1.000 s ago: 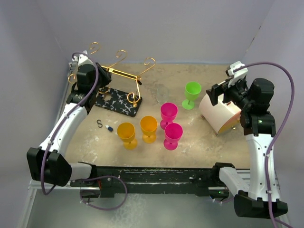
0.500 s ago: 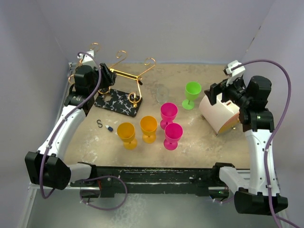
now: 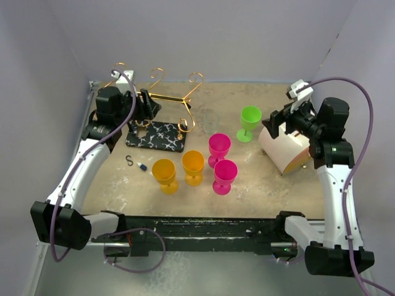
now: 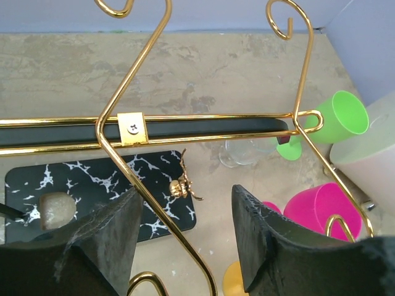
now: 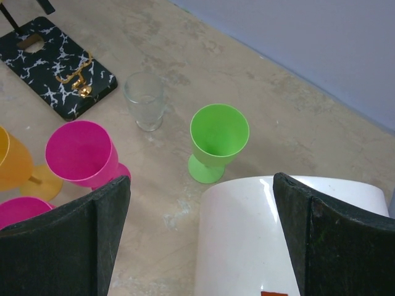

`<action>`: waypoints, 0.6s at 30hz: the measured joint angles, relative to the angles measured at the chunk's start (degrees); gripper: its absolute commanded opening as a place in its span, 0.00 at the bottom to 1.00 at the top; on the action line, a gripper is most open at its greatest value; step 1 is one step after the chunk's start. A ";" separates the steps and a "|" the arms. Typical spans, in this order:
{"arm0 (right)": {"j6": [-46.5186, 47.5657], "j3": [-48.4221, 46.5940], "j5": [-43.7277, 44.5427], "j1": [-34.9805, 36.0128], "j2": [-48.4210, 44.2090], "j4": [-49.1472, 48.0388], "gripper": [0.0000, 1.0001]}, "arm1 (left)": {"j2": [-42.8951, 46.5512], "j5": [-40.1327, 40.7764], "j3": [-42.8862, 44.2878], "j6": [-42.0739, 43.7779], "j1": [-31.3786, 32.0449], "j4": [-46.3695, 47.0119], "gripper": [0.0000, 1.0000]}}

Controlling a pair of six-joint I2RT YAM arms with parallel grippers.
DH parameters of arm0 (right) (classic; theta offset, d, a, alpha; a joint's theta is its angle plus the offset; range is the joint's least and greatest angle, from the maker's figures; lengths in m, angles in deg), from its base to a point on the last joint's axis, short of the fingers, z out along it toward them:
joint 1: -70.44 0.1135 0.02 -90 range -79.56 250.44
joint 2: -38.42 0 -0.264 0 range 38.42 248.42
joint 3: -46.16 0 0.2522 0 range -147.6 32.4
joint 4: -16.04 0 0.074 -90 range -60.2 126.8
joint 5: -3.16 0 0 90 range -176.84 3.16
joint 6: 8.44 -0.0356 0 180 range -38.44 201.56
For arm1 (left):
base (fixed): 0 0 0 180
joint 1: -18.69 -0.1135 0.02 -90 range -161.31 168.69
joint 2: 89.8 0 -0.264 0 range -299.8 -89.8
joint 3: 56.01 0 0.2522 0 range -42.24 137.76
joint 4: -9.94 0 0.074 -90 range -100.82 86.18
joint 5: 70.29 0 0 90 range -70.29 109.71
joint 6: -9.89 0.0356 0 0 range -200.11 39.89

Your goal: Place the wine glass upside down on the wine glass rack

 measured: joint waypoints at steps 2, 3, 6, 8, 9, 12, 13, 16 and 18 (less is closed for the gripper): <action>0.70 0.00 -0.81 0.35 0.61 0.22 1.00 | 0.42 0.04 0.02 1.77 0.24 -0.59 0.68; 1.16 0.00 -1.03 0.68 0.98 0.44 1.00 | 0.74 0.22 0.09 2.97 0.37 -1.16 0.70; 2.19 0.00 -1.11 1.86 2.14 0.94 1.00 | 1.70 0.94 1.16 7.52 0.63 -4.04 0.78; 2.51 -0.02 -0.59 3.39 3.15 1.14 1.00 | 2.25 1.49 2.99 11.61 0.66 -6.75 0.94; 2.56 -0.04 0.20 4.72 3.82 1.16 1.00 | 2.49 1.77 4.31 13.99 0.66 -8.33 0.99; 2.73 -0.48 4.24 10.43 6.43 1.20 1.00 | 3.15 2.19 8.94 20.22 0.66 -13.27 0.99; 2.73 -0.63 5.22 12.15 7.34 1.16 0.98 | 3.32 2.21 10.80 22.47 0.66 -15.21 0.99; 2.64 -1.66 8.76 18.01 11.19 1.29 0.90 | 3.98 2.38 14.73 27.54 0.66 -19.58 0.99; 2.45 -2.56 10.38 20.44 13.81 1.33 0.83 | 4.83 2.97 15.41 30.08 0.66 -21.20 0.99</action>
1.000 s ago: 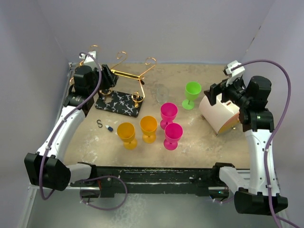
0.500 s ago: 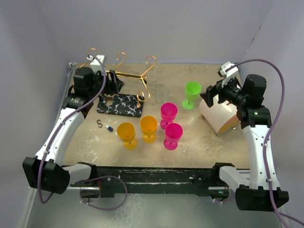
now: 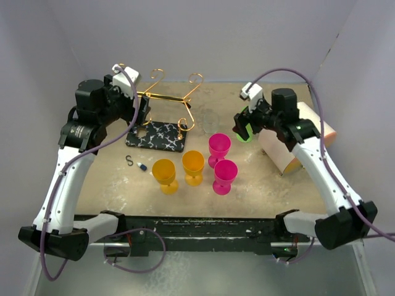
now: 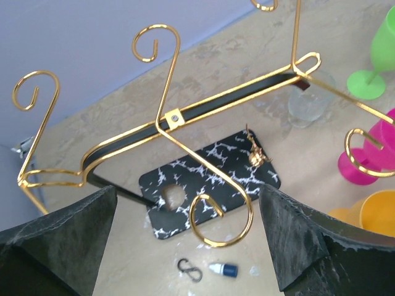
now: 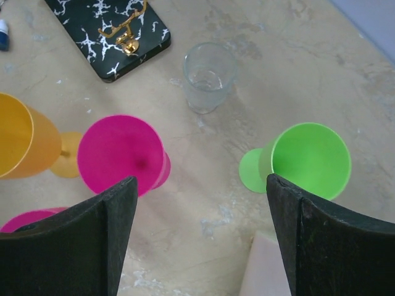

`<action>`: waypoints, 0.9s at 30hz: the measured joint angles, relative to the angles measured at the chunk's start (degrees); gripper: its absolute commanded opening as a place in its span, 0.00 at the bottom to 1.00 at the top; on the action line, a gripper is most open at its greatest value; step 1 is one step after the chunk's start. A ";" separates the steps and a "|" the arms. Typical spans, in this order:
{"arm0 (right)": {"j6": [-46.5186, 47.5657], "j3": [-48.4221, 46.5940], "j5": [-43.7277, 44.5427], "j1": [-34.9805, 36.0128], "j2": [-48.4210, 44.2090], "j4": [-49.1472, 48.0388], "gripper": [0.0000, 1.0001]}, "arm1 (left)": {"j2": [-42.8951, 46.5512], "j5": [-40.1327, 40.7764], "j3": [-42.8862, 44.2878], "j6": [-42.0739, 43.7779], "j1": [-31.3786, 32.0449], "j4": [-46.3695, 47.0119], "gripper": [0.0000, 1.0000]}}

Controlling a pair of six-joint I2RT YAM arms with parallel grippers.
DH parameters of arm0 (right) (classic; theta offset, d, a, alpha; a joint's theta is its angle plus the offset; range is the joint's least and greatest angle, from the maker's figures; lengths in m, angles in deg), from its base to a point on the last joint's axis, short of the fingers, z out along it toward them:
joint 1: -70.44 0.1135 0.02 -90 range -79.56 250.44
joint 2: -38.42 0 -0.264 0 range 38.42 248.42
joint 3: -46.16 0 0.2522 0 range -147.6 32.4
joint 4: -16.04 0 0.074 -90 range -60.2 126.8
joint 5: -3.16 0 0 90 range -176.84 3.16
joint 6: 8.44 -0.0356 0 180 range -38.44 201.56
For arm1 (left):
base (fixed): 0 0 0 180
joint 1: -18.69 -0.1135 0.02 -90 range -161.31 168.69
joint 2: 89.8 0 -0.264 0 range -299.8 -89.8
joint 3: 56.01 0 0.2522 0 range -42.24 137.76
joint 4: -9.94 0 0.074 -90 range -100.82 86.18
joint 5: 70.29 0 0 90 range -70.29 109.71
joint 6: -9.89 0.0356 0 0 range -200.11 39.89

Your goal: Place the wine glass upside down on the wine glass rack

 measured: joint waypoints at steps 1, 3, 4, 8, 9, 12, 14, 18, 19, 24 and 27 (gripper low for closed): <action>-0.44 -0.66 1.14 1.38 1.49 0.11 0.79 | 0.57 0.55 0.00 1.16 0.00 -0.85 0.99; -1.14 -2.03 3.37 3.63 4.85 0.28 0.72 | 1.60 1.44 -0.02 3.30 0.00 -2.69 0.99; -1.42 -2.54 4.35 4.37 6.19 0.44 0.69 | 1.99 1.88 -0.02 4.22 0.00 -3.28 0.99; -2.45 -4.70 7.50 7.15 12.22 2.45 0.62 | 3.23 3.02 -0.28 6.43 -0.13 -4.72 0.99; -2.62 -4.94 7.74 7.61 13.27 3.13 0.60 | 3.43 3.13 -0.37 6.82 -0.28 -4.76 0.99; -3.17 -5.42 8.76 8.87 15.65 4.87 0.51 | 3.72 3.34 -0.39 7.30 -1.16 -4.79 0.99; -3.54 -5.60 9.27 9.55 16.85 5.53 0.44 | 3.89 3.34 -0.39 7.48 -1.75 -4.79 0.99; -4.20 -5.95 10.21 10.43 18.99 7.23 0.29 | 4.28 3.28 -0.39 7.50 -2.29 -4.79 0.99; -4.26 -5.97 10.23 10.54 19.39 7.56 0.26 | 4.33 3.26 -0.39 7.50 -2.34 -4.76 0.99; -4.59 -6.86 10.23 10.69 20.72 9.05 0.04 | 4.50 3.30 -0.39 7.50 -2.49 -4.72 0.99; -4.07 -8.83 10.38 10.69 21.16 11.54 0.00 | 4.48 4.13 -0.39 7.32 -3.06 -4.66 0.99</action>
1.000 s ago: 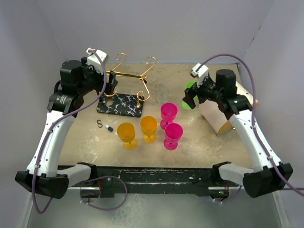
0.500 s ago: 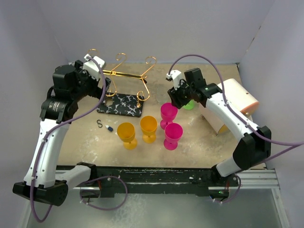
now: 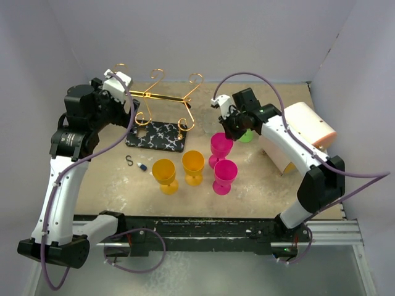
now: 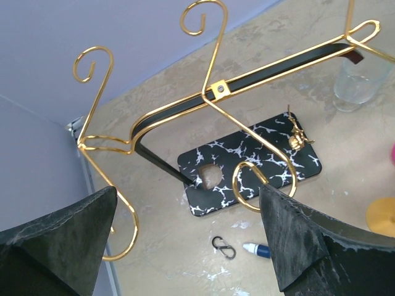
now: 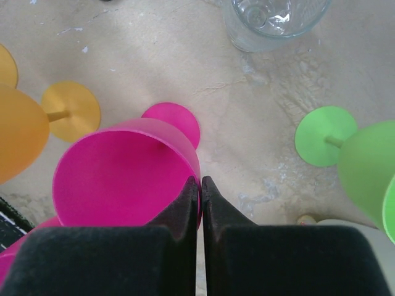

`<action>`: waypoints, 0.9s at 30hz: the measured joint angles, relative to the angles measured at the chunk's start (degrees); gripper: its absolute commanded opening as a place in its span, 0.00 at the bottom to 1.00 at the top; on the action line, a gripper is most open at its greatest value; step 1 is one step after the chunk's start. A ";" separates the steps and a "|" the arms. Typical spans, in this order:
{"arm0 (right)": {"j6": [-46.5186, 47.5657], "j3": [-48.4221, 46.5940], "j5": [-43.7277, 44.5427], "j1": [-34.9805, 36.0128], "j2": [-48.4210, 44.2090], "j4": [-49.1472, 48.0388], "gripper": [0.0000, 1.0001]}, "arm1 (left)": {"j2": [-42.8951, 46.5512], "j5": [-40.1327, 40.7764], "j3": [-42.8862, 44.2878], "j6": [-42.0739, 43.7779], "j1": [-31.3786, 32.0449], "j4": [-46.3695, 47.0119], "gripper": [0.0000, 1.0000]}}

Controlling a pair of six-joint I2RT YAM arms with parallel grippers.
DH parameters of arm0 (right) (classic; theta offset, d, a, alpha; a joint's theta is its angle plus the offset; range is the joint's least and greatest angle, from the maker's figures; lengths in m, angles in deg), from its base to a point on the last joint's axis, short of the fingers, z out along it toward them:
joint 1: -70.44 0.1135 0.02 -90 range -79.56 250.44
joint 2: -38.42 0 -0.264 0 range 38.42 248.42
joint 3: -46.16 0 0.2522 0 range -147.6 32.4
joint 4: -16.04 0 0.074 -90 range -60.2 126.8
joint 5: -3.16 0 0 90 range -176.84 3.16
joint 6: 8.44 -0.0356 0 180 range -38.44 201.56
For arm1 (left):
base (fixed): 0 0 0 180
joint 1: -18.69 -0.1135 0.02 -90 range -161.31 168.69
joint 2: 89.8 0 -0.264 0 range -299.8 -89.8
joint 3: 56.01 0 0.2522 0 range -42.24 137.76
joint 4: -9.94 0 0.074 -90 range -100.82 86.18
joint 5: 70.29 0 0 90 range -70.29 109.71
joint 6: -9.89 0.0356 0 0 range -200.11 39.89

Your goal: Place the wine glass upside down on the wine glass rack

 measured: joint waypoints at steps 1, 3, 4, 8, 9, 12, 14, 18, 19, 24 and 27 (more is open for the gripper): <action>0.11 -0.52 0.02 0.00 -0.02 0.61 0.00 | -0.04 0.70 0.00 -0.28 -0.28 0.02 0.99; 0.35 -1.27 1.07 0.00 -0.70 1.42 0.00 | -0.26 1.88 0.00 -0.79 -0.81 0.17 0.99; 0.57 -1.38 1.66 0.00 -1.33 1.75 0.00 | -0.48 2.67 0.02 -1.16 -1.14 0.33 0.99; 1.62 -2.08 3.34 -0.11 -5.49 3.32 0.00 | -2.78 4.57 1.70 -2.01 -1.86 -0.55 0.99; 1.92 -2.75 3.61 -0.17 -6.40 3.96 0.00 | -3.63 4.85 2.80 -2.01 -1.86 -1.11 0.99; 3.04 -6.60 4.31 -0.76 -9.57 5.46 0.00 | -5.46 5.49 6.27 -1.99 -1.88 -3.26 0.99; 3.65 -8.96 4.42 -1.29 -11.93 5.64 0.00 | -5.88 5.42 8.37 -1.99 -1.88 -4.42 0.99; 4.35 -14.64 4.96 -2.14 -15.96 6.64 0.00 | -5.90 2.67 12.37 -2.99 -1.90 -5.68 0.99; 4.59 -16.65 5.44 -2.32 -16.48 6.82 0.00 | -5.90 1.66 13.07 -3.45 -1.90 -5.68 0.99; 6.01 -26.03 7.76 -2.64 -17.75 7.04 0.00 | -6.36 -4.39 15.63 -6.56 -1.90 -4.61 0.99; 6.51 -31.28 8.57 -2.67 -17.40 7.19 0.00 | -8.13 -8.22 18.01 -8.59 -1.90 -3.54 0.99</action>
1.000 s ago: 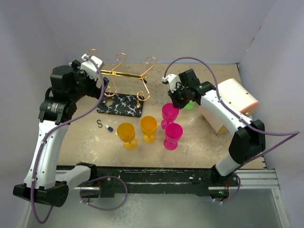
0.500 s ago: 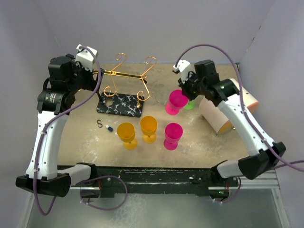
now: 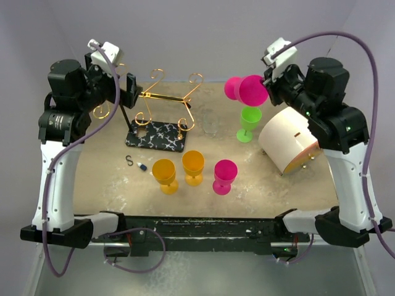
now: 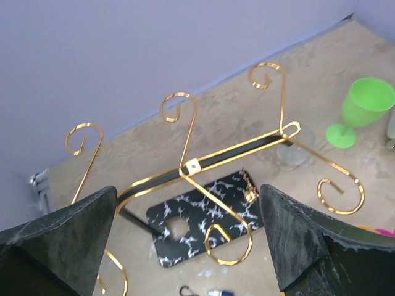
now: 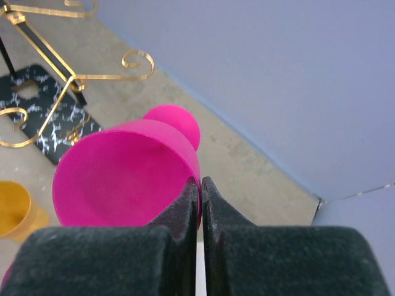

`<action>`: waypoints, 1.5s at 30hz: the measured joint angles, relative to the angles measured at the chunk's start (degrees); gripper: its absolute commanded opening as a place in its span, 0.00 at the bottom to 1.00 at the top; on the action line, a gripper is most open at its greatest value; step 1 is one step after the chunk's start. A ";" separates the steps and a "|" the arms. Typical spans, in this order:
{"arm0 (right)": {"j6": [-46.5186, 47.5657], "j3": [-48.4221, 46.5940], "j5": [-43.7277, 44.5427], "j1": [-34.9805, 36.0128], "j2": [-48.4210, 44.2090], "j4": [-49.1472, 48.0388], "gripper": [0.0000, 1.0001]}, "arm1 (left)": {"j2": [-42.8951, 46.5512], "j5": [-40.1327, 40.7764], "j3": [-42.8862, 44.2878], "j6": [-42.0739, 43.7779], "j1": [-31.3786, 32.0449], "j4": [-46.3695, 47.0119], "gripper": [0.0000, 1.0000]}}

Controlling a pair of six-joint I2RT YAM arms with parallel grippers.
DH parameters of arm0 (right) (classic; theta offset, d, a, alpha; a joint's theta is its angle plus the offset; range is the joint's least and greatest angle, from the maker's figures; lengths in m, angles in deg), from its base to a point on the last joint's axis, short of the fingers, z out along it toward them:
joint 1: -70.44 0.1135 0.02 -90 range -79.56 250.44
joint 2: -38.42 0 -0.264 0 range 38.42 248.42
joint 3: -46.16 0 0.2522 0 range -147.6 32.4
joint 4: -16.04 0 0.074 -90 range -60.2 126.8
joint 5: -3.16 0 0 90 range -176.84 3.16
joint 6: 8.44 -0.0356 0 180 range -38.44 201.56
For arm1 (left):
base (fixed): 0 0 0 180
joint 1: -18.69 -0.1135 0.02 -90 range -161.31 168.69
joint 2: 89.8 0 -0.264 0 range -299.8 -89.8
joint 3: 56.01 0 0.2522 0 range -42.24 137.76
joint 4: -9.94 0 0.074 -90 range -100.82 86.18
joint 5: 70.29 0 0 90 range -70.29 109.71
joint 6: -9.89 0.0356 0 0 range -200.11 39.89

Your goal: Place the wine glass upside down on the wine glass rack

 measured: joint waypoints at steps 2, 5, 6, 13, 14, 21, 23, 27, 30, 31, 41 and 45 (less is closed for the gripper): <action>0.02 -3.41 0.04 0.00 0.76 0.09 0.00 | -1.70 -2.49 2.08 -1.38 0.00 1.05 0.99; -0.07 -8.72 -0.13 0.00 2.84 -0.04 0.00 | -4.33 -6.36 5.22 -3.80 0.00 3.10 0.99; -0.20 -10.40 -0.28 0.00 3.72 -0.02 0.00 | -4.76 -7.30 5.60 -4.28 0.00 3.63 0.99; -1.46 -14.23 -1.75 0.00 7.87 -0.50 0.00 | -6.29 -14.95 5.62 -9.49 0.02 7.56 1.00; -1.62 -14.27 -1.97 0.00 8.22 -0.63 0.00 | -6.29 -15.76 5.42 -9.92 0.04 8.00 1.00; -3.61 -13.51 -5.70 0.00 9.40 -3.23 0.00 | -6.05 -21.11 1.22 -12.31 1.20 11.26 0.99; -4.39 -13.51 -7.26 0.00 9.40 -4.70 0.00 | -6.08 -22.53 0.48 -12.92 1.38 11.80 0.98; -5.84 -13.53 -9.49 0.00 9.88 -6.73 0.00 | -6.10 -25.20 -0.24 -14.38 1.62 13.33 0.97; -7.04 -13.62 -11.23 0.00 10.80 -7.67 0.00 | -6.10 -26.93 -1.09 -15.65 1.90 15.13 0.97; -7.39 -13.62 -12.00 0.00 11.15 -8.04 0.00 | -6.10 -27.39 -1.51 -16.06 1.95 15.63 0.96; -11.32 -13.51 -20.83 0.00 12.39 -11.13 0.00 | -6.27 -33.31 -8.20 -23.52 2.05 22.45 0.94; -12.44 -13.51 -24.04 0.00 13.00 -12.26 0.00 | -7.63 -34.51 -8.59 -26.88 2.40 25.66 0.90</action>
